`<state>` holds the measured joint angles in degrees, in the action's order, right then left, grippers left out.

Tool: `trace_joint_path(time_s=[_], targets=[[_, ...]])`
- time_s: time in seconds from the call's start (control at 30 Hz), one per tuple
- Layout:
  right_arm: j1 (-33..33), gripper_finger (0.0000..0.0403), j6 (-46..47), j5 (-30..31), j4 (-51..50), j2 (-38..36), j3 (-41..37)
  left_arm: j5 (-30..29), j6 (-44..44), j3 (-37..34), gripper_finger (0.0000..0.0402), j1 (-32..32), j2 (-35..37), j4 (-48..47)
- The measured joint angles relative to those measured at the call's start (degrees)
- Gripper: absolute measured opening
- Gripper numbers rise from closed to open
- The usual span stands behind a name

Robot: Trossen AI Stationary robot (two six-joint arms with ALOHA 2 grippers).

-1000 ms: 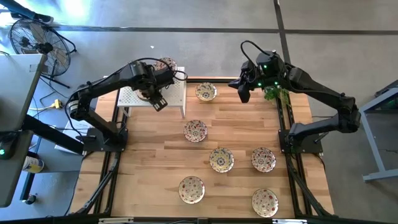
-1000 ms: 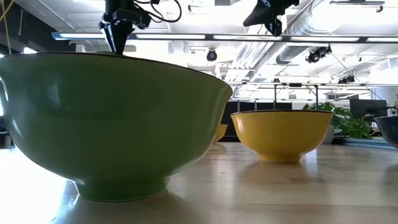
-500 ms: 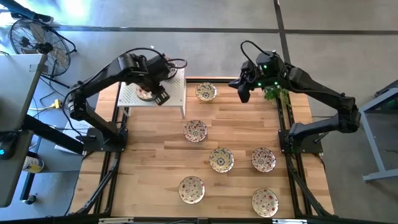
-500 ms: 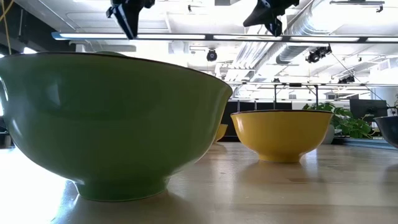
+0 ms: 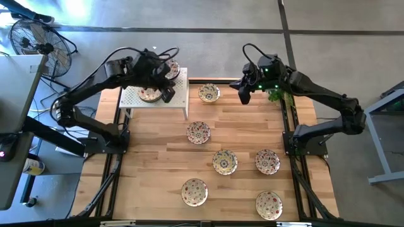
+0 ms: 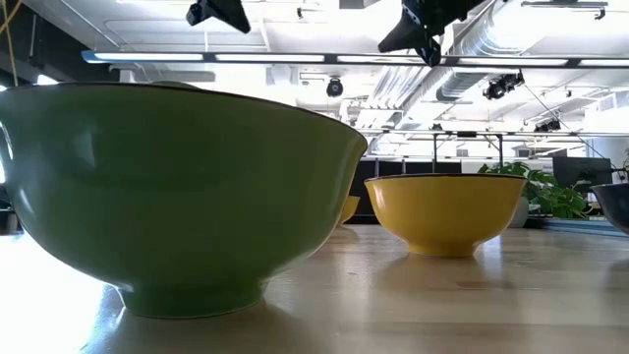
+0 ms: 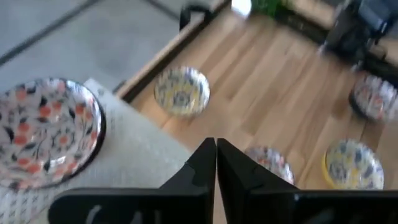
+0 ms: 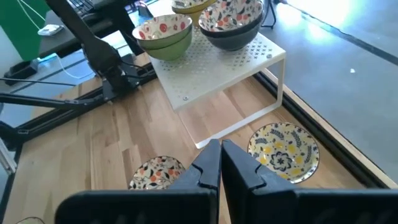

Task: Pick & Place Mini bowls
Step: Stack the green patterned bowl on top of the green patterned bowl on the shelf

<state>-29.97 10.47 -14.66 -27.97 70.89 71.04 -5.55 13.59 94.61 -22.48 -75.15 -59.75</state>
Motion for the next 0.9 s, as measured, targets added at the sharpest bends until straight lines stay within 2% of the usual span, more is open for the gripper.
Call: trace_joint_path(time_s=[0.2,0.33,0.53,0.7,0.9], targets=[[0.0,0.0001,0.0,0.9,2.3,0.0,-0.8,-1.8,3.1,-10.7,0.0003,2.8,4.3,19.5],[0.0,0.0001,0.0,1.0,2.9,0.0,-0.8,-4.5,3.7,-16.5,0.0001,5.2,5.8,27.0],[0.0,0.0001,-0.1,1.2,2.9,0.0,-0.8,-15.5,10.2,-19.7,0.0001,5.2,7.7,25.7],[0.0,0.0001,-1.1,1.1,3.0,0.0,-0.8,-21.0,16.0,-23.5,0.0,5.5,11.2,18.0],[0.0,0.0002,-2.0,1.7,4.1,0.0,-0.8,-24.8,19.5,-32.5,0.0,8.0,17.8,21.4]])
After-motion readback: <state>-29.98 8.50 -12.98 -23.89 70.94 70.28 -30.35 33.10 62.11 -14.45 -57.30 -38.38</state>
